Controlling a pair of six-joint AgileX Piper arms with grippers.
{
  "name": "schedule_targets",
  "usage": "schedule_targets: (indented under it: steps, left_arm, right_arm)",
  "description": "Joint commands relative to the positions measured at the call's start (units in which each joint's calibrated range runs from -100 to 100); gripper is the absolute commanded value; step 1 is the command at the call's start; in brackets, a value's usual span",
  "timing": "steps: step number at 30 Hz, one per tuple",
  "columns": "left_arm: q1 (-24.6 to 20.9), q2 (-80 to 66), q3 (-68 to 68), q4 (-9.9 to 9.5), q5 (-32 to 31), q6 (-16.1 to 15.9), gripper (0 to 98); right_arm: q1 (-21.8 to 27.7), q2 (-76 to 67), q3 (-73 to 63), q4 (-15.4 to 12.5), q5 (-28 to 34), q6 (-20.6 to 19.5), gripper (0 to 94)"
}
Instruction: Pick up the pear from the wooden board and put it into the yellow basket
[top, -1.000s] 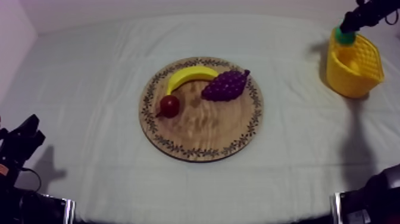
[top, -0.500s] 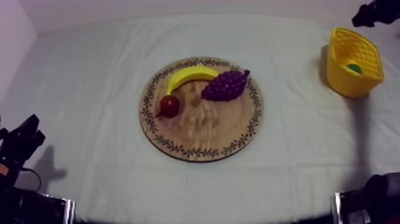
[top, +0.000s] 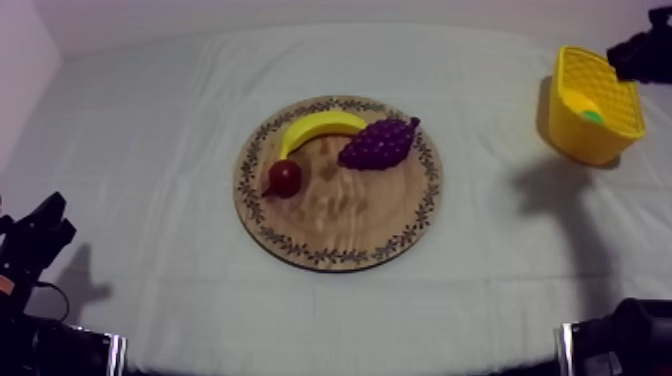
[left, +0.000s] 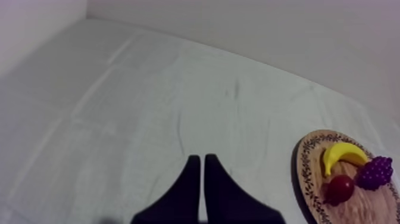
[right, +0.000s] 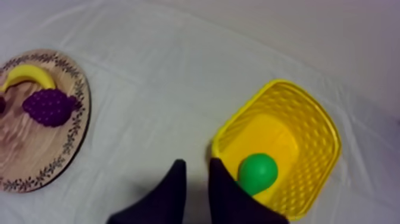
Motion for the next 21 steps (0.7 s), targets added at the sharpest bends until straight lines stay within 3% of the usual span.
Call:
schedule_targets:
  steps: [1,10,17,21]
  left_arm:
    - [0.0,0.0,-0.1,-0.01,0.0,0.0,0.1]
    - [0.0,0.0,-0.1,-0.01,0.0,0.0,0.1]
    - [0.0,0.0,-0.1,-0.01,0.0,0.0,0.1]
    - [0.0,0.0,-0.1,-0.01,0.0,0.0,0.1]
  right_arm:
    - [-0.9,-12.5,12.7,0.1,-2.9,-0.6,9.2]
    - [-2.9,-34.8,36.1,-1.5,-11.2,-1.3,1.2]
    - [-3.7,-47.9,46.8,0.1,-9.2,-3.3,0.6]
    - [-4.0,-52.1,49.9,2.9,-9.5,-7.0,0.6]
